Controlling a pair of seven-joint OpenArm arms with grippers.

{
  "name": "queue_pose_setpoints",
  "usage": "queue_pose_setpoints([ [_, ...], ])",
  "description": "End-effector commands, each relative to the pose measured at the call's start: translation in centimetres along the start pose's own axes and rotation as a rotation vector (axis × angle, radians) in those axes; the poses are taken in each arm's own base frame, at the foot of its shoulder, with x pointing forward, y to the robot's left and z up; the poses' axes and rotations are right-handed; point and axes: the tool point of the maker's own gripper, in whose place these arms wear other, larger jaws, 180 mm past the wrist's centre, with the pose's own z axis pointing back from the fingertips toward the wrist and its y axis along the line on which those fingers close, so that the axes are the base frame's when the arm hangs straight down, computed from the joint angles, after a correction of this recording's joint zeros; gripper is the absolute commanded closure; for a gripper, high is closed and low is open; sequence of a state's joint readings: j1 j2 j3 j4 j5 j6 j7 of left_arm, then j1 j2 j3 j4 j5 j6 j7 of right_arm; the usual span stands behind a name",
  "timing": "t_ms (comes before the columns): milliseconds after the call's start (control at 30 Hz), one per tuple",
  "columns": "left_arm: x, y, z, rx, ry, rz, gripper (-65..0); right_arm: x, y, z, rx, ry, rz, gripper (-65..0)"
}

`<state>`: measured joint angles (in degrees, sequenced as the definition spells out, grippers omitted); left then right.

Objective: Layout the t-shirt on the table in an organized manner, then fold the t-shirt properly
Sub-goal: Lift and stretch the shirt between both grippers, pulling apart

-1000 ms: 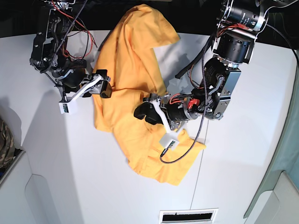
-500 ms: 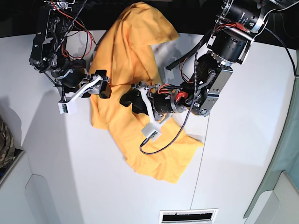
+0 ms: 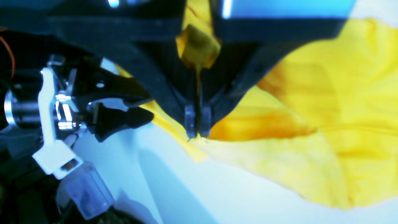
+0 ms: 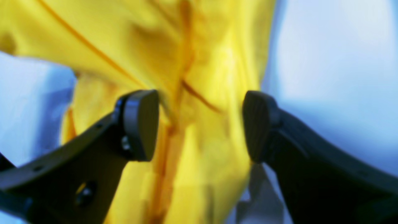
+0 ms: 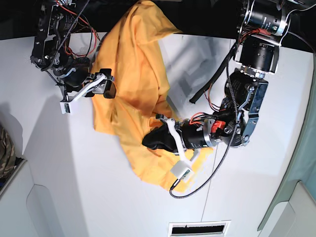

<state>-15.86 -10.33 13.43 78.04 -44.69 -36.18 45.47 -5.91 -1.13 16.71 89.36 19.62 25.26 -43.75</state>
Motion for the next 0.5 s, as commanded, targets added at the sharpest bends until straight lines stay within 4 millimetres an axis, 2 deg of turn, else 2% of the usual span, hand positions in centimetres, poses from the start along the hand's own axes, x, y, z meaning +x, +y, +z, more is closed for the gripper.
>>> queue_pose_setpoints([
  [0, 3.1, 0.2, 1.1, 0.000, -0.074, -0.054, 0.0, 1.0, -0.1, 0.3, -0.004, -0.041, 0.008, -41.5],
  [133, 4.7, 1.1, 3.6, 0.045, -0.081, -0.149, 0.0, 0.5, -1.1, 0.2, -0.049, -0.049, 0.025, -41.5],
  [267, 5.3, 2.0, 5.6, 0.074, -0.078, -0.195, 0.0, -0.5, -0.9, -1.0, -0.031, -0.046, -0.005, -40.1],
  [300, 5.2, 2.4, 6.0, 0.083, -0.072, -0.199, 0.0, -1.2, -0.8, -1.5, -0.025, -0.024, -0.012, -36.3],
  [367, 5.2, 3.3, 6.9, 0.109, -0.065, -0.208, 0.0, -2.3, -0.8, -2.4, -0.019, 0.018, -0.021, -22.3],
  [433, 5.6, 4.4, 8.0, 0.142, -0.070, -0.212, 0.0, -2.3, -1.1, -2.8, -0.026, 0.028, -0.014, -3.2],
  [467, 5.9, 5.1, 8.8, 0.164, -0.077, -0.212, 0.0, -1.9, -1.2, -2.8, -0.034, 0.020, -0.004, 0.0],
])
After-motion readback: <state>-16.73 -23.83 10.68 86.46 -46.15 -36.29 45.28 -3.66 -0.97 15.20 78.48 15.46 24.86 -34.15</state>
